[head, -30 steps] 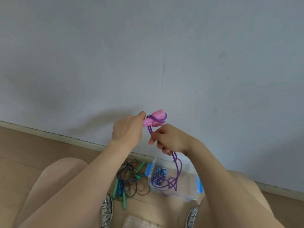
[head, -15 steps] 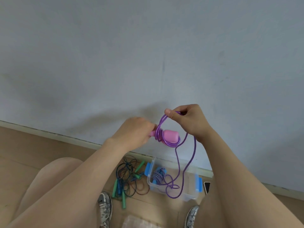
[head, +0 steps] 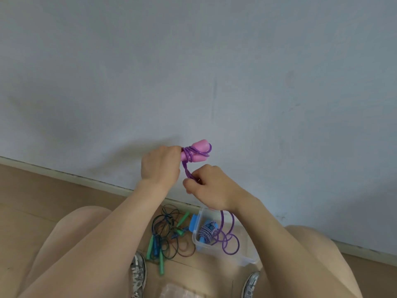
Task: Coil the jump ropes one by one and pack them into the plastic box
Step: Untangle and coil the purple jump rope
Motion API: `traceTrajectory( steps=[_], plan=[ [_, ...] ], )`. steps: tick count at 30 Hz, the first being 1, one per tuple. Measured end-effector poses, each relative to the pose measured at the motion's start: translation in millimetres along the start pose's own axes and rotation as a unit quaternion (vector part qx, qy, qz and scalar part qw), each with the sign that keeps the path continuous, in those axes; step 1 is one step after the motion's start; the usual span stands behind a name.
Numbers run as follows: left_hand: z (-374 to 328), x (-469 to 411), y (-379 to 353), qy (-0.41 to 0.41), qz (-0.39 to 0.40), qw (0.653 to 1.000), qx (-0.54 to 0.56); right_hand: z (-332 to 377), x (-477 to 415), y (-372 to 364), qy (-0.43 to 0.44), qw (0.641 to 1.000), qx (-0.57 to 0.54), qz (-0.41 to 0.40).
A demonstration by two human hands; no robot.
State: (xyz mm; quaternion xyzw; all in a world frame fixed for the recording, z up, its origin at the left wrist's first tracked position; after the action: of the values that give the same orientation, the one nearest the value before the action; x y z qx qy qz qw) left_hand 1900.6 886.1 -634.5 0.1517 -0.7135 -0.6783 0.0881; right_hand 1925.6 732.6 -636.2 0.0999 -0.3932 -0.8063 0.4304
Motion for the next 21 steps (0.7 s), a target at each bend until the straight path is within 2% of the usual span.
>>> traceTrajectory(
  steps=[3,7,10,13,16,19,21],
  plan=[
    [-5.2,1.4,-4.1,-0.028,0.046,0.997,-0.059,2.6,4.4,10.9,0.041,0.999,0.004,-0.028],
    [-13.5,4.4,-5.7,-0.118,0.117,0.982,-0.093,-5.3,8.1,31.6,0.075,0.987,0.043,-0.135],
    [-20.2,11.4,-7.0,-0.215,0.145,0.961,-0.097,-18.3,11.4,51.1,0.057,0.979,-0.029,-0.194],
    [-24.6,15.0,-3.3,-0.263,0.112,0.958,-0.016,-34.8,11.6,64.0,0.049,0.976,-0.147,-0.151],
    [-24.0,12.9,5.5,-0.277,0.06,0.951,0.12,-44.9,11.5,68.1,0.056,0.957,-0.268,-0.094],
    [-19.3,16.9,14.8,-0.266,-0.013,0.923,0.279,-43.9,12.7,62.5,0.047,0.957,-0.286,-0.015],
    [-15.7,15.7,19.2,-0.221,-0.055,0.918,0.323,-39.1,11.2,51.5,0.018,0.956,-0.291,0.013]
  ],
)
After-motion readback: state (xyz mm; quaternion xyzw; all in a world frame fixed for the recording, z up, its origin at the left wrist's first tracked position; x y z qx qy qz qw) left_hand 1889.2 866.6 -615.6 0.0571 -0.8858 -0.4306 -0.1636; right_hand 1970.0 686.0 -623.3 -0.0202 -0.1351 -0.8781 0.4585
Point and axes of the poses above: each hand's wrist, its own x-axis away from the middle knuckle, its own y-axis out of the back of the hand, z = x × y, the point moved 2 cm from there along -x, towards the middle knuckle, and after that the axes turned 9 degrees about z, right-handed, at the moved point
